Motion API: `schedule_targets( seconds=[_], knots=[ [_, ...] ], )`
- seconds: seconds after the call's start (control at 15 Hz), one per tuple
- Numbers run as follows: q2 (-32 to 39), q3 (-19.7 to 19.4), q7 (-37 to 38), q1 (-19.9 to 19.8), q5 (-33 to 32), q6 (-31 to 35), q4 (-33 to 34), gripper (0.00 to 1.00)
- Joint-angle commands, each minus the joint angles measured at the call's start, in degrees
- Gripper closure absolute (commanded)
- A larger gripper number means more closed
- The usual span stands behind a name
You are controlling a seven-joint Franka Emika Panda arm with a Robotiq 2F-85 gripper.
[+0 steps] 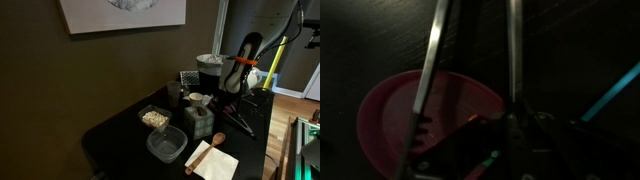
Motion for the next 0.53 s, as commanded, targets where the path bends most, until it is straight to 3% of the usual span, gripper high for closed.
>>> schedule_targets(
  seconds=[0.0,0.47],
  knots=[
    [0.41,-0.52,-1.57,0.7,1.41,-0.14,0.45,1.0],
    [-3.03,0.26,-3.95,-0.97,0.61,-3.77,0.43,0.97]
  ],
)
